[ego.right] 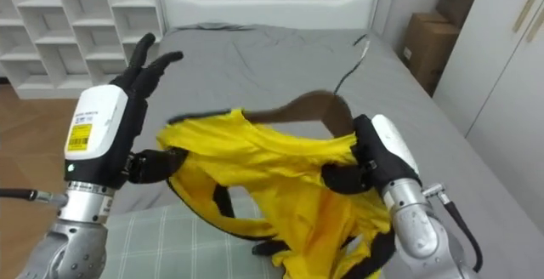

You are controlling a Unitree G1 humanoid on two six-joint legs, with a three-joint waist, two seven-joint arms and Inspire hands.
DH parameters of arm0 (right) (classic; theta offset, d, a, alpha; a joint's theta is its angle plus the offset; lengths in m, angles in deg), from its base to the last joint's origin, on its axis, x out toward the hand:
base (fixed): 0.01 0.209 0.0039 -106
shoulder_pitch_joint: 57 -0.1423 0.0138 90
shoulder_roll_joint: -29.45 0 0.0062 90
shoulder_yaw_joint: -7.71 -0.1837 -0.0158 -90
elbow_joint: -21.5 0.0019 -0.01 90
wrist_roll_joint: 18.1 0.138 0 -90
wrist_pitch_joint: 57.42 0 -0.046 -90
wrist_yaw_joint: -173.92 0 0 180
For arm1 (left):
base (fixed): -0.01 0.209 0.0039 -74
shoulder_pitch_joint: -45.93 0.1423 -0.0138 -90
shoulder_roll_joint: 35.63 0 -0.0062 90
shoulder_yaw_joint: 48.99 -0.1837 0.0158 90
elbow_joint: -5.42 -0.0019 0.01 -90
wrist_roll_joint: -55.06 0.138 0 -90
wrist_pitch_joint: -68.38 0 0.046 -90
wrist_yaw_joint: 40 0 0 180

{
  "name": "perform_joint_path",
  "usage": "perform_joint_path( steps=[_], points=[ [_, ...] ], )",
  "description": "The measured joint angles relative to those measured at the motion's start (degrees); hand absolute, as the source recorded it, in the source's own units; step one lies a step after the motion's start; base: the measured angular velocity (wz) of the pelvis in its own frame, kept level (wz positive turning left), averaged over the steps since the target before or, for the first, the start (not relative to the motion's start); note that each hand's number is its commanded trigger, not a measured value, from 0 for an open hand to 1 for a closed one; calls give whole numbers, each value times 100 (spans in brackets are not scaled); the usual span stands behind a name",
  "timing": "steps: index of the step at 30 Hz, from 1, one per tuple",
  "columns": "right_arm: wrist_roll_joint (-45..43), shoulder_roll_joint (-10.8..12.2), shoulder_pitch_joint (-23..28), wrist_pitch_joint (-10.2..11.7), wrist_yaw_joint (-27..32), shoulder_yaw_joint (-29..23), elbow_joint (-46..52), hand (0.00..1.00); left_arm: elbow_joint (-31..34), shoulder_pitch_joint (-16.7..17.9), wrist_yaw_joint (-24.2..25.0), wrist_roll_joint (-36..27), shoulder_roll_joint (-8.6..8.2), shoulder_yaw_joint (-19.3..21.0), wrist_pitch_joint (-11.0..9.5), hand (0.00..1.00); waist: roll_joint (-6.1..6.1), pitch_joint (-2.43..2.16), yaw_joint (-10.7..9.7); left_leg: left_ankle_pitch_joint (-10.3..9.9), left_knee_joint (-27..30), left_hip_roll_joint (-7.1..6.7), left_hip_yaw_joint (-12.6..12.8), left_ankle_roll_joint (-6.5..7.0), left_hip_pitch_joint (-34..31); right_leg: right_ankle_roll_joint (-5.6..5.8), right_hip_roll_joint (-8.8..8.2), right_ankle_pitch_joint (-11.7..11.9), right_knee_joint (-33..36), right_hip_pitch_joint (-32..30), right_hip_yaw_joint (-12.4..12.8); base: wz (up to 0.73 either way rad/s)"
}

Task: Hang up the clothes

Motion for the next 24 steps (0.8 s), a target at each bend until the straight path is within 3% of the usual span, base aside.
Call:
perform_joint_path(
  steps=[7,13,22,24],
  points=[
    [-680,-107,0,-1,39,-5,11,100,-71,63,-25,-31,23,229,-15,0,-34,-2,-3,1,6,-55,5,2,1,1,-7,-1,-2,-5,42,0],
    [-752,-136,17,-80,30,-40,154,100,-171,441,171,-90,25,362,48,0,-94,-23,-64,1,6,-50,14,2,14,1,-3,-1,25,-2,59,-1],
    [-765,-132,41,-130,-108,-219,190,100,-1901,773,670,-460,-57,321,200,0,-194,-13,-204,0,2,-11,146,2,38,3,-1,-2,58,-16,131,-3],
    [-748,-135,42,-168,-164,-367,201,100,-2167,1004,793,-474,-59,326,267,0,-198,-15,-225,0,-1,-7,156,2,64,3,6,-2,59,0,147,-5]
  ],
)
